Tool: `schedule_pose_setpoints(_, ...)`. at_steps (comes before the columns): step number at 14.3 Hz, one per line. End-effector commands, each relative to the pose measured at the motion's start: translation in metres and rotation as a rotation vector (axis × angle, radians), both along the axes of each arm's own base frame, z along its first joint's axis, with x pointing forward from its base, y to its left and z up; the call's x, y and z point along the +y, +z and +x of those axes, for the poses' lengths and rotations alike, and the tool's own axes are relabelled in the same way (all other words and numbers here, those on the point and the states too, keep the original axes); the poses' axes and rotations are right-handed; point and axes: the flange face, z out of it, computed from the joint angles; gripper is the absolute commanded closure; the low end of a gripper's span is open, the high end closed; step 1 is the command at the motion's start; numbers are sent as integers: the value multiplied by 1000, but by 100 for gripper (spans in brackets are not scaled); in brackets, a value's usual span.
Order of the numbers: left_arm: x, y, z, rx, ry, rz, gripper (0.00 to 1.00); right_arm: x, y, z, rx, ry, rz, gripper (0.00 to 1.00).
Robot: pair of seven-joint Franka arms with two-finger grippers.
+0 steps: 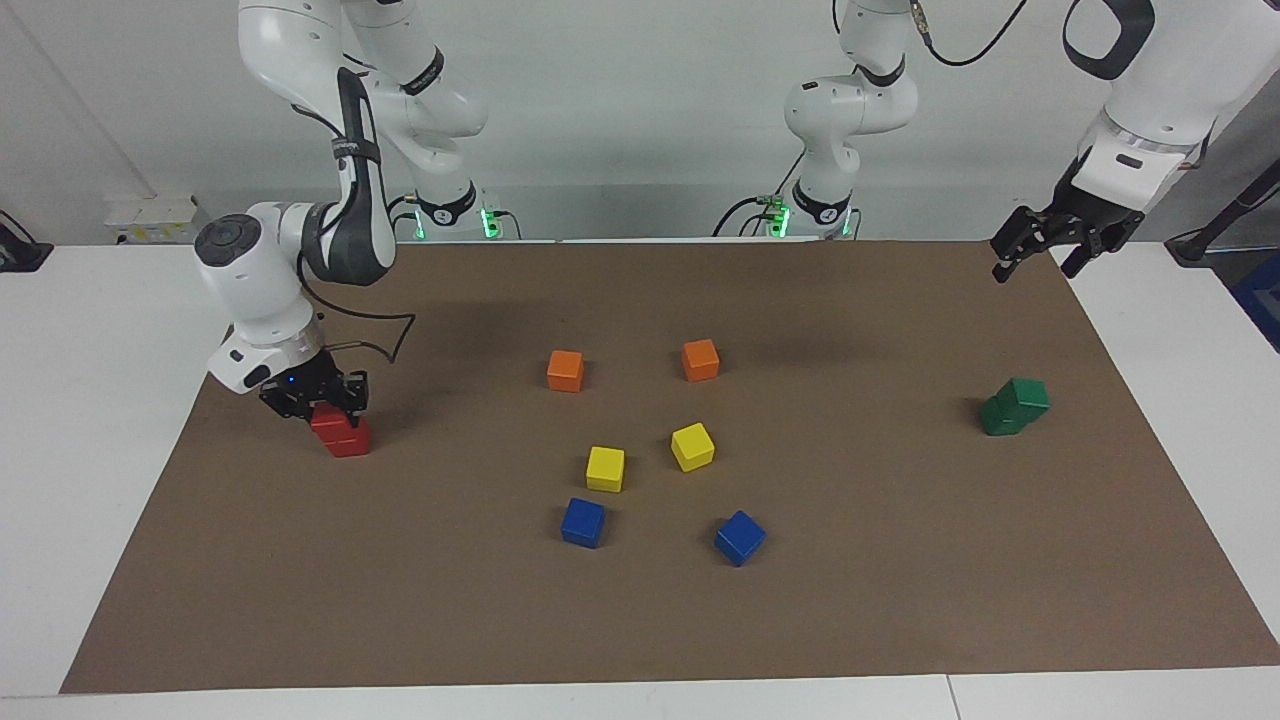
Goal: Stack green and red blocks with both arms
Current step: 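Open the right gripper and draw it back from the red stack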
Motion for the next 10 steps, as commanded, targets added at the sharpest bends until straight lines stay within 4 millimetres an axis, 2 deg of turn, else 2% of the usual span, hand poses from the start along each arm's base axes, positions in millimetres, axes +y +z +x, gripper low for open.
schedule_pose_setpoints(1, 2, -1, -5, -8, -12, 27, 0, -3, 5, 7, -18, 10, 0, 0)
schedule_pose_setpoints(5, 4, -5, -11, 35, -10, 40, 0, 3, 31, 21, -25, 16, 5, 0)
schedule_pose_setpoints(7, 4, -5, -11, 32, -10, 42, 0, 16, 55, 29, -17, 5, 9, 0)
schedule_pose_setpoints(10, 6, -4, -10, 28, -10, 49, 0, 49, 93, 25, 0, -50, 19, 0)
